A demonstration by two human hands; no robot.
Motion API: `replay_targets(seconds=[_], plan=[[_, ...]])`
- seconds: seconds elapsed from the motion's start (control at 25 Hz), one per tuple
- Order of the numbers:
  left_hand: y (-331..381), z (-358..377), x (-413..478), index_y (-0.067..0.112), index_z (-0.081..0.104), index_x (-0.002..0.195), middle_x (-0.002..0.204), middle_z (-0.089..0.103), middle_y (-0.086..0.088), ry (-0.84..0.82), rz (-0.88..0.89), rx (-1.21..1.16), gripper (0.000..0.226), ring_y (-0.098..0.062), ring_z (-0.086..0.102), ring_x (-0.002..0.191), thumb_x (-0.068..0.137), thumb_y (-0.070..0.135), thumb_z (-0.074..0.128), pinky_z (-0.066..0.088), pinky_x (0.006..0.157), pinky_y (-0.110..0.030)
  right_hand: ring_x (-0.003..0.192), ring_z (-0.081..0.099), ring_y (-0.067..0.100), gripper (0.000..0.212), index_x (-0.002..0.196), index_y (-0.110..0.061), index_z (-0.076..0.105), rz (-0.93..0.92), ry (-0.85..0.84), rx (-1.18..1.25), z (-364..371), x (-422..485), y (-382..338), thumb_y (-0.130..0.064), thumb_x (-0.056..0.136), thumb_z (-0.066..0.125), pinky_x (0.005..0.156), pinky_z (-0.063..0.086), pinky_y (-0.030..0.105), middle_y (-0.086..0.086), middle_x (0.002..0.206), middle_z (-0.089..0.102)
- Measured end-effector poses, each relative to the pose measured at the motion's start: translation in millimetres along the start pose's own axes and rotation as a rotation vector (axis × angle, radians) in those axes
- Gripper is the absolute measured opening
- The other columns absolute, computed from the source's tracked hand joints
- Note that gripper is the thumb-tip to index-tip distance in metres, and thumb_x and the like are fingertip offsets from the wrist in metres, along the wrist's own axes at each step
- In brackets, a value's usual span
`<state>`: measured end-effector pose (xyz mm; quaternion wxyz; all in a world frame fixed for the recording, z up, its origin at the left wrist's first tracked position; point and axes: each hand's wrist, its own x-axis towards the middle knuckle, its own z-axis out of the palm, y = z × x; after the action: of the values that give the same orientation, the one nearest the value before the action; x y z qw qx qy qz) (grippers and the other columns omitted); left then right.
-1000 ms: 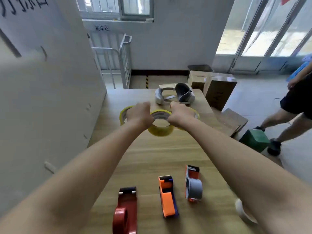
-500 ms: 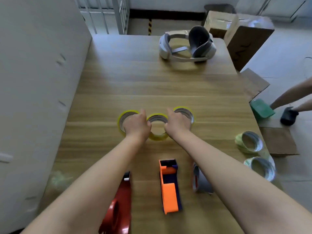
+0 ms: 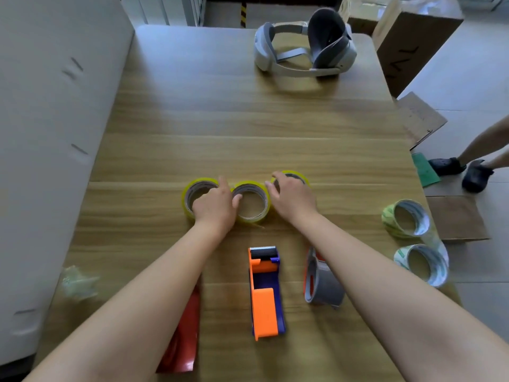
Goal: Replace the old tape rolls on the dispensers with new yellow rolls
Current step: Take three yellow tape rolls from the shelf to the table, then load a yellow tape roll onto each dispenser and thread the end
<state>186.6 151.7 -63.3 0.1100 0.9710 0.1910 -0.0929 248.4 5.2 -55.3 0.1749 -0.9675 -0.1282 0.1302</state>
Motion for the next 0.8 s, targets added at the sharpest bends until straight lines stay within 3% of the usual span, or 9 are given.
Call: replay_targets(seconds=[0.08, 0.16, 0.2, 0.28, 0.4, 0.52, 0.6, 0.72, 0.8], plan=[[2.7, -6.7, -6.3, 0.001, 0.026, 0.137, 0.115, 0.058, -0.020, 0.005, -0.052, -0.015, 0.061, -0.038, 0.055, 0.107, 0.095, 0.042, 0.040, 0.045, 0.073, -0.042, 0.125, 0.043, 0.032, 0.047, 0.133, -0.024, 0.048, 0.013, 0.004, -0.019, -17.6, 6.1, 10.8, -0.032, 0.087, 0.052, 0.095, 0.040, 0.038, 0.014, 0.131, 0.050], [7.6, -12.5, -15.7, -0.001, 0.026, 0.137, 0.123, 0.049, -0.023, 0.043, -0.107, -0.095, 0.060, -0.039, 0.046, 0.114, 0.092, 0.032, 0.047, 0.042, 0.084, -0.046, 0.143, 0.012, 0.033, 0.074, 0.143, -0.034, 0.032, -0.010, -0.233, -0.110, -30.4, 13.4, 23.2, -0.027, 0.076, 0.061, 0.112, 0.022, 0.043, 0.019, 0.153, 0.019], [11.2, -14.5, -21.9, -0.001, 0.029, 0.136, 0.123, 0.048, -0.023, 0.062, -0.106, -0.131, 0.058, -0.040, 0.045, 0.113, 0.089, 0.026, 0.049, 0.041, 0.086, -0.047, 0.146, -0.004, 0.033, 0.088, 0.147, -0.038, 0.020, -0.007, -0.364, -0.124, -33.3, 15.8, 28.3, -0.028, 0.073, 0.067, 0.115, 0.014, 0.047, 0.019, 0.157, 0.001], [19.7, -14.4, -35.4, 0.000, 0.038, 0.130, 0.120, 0.049, -0.022, 0.079, -0.045, -0.193, 0.051, -0.040, 0.046, 0.110, 0.085, 0.018, 0.051, 0.040, 0.087, -0.046, 0.145, -0.019, 0.033, 0.112, 0.148, -0.043, 0.003, 0.013, -0.496, -0.130, -31.0, 18.2, 35.4, -0.039, 0.065, 0.079, 0.115, 0.008, 0.053, 0.017, 0.157, -0.018], [35.4, -7.0, -53.2, 0.006, 0.053, 0.116, 0.112, 0.056, -0.015, 0.010, 0.053, -0.306, 0.034, -0.034, 0.052, 0.105, 0.084, 0.017, 0.051, 0.043, 0.086, -0.041, 0.146, -0.009, 0.035, 0.122, 0.149, -0.040, 0.000, 0.004, -0.450, -0.132, -17.1, 18.5, 36.3, -0.050, 0.059, 0.082, 0.114, 0.015, 0.054, 0.018, 0.158, -0.010], [49.7, 0.4, -62.7, 0.009, 0.059, 0.100, 0.099, 0.060, -0.008, -0.107, 0.005, -0.515, 0.019, -0.026, 0.057, 0.094, 0.085, 0.018, 0.051, 0.048, 0.080, -0.038, 0.139, 0.020, 0.035, 0.107, 0.148, -0.032, 0.014, -0.002, -0.303, -0.093, -6.0, 17.9, 34.6, -0.046, 0.062, 0.076, 0.108, 0.032, 0.047, 0.019, 0.148, 0.020], [59.6, 2.3, -66.6, 0.010, 0.061, 0.091, 0.085, 0.062, -0.003, -0.179, -0.029, -0.614, 0.013, -0.022, 0.058, 0.085, 0.085, 0.019, 0.053, 0.047, 0.073, -0.032, 0.132, 0.027, 0.035, 0.100, 0.146, -0.028, 0.021, 0.029, -0.259, -0.045, -7.0, 14.8, 41.5, -0.041, 0.062, 0.075, 0.105, 0.036, 0.043, 0.017, 0.141, 0.028], [82.0, 4.1, -75.6, 0.009, 0.062, 0.082, 0.069, 0.059, 0.001, -0.278, -0.024, -0.688, 0.015, -0.020, 0.058, 0.074, 0.085, 0.023, 0.059, 0.042, 0.065, -0.028, 0.131, 0.030, 0.034, 0.097, 0.142, -0.027, 0.029, 0.142, -0.157, 0.159, -30.2, -1.1, 66.5, -0.035, 0.059, 0.080, 0.109, 0.034, 0.037, 0.018, 0.138, 0.027], [97.7, 8.1, -85.9, 0.005, 0.063, 0.076, 0.067, 0.061, -0.005, -0.372, -0.043, -0.770, 0.027, -0.023, 0.060, 0.070, 0.084, 0.031, 0.063, 0.047, 0.067, -0.034, 0.125, 0.035, 0.022, 0.092, 0.139, -0.028, 0.035, 0.230, -0.055, 0.413, -54.2, -20.6, 88.4, -0.028, 0.060, 0.083, 0.108, 0.031, 0.027, 0.013, 0.133, 0.029]])
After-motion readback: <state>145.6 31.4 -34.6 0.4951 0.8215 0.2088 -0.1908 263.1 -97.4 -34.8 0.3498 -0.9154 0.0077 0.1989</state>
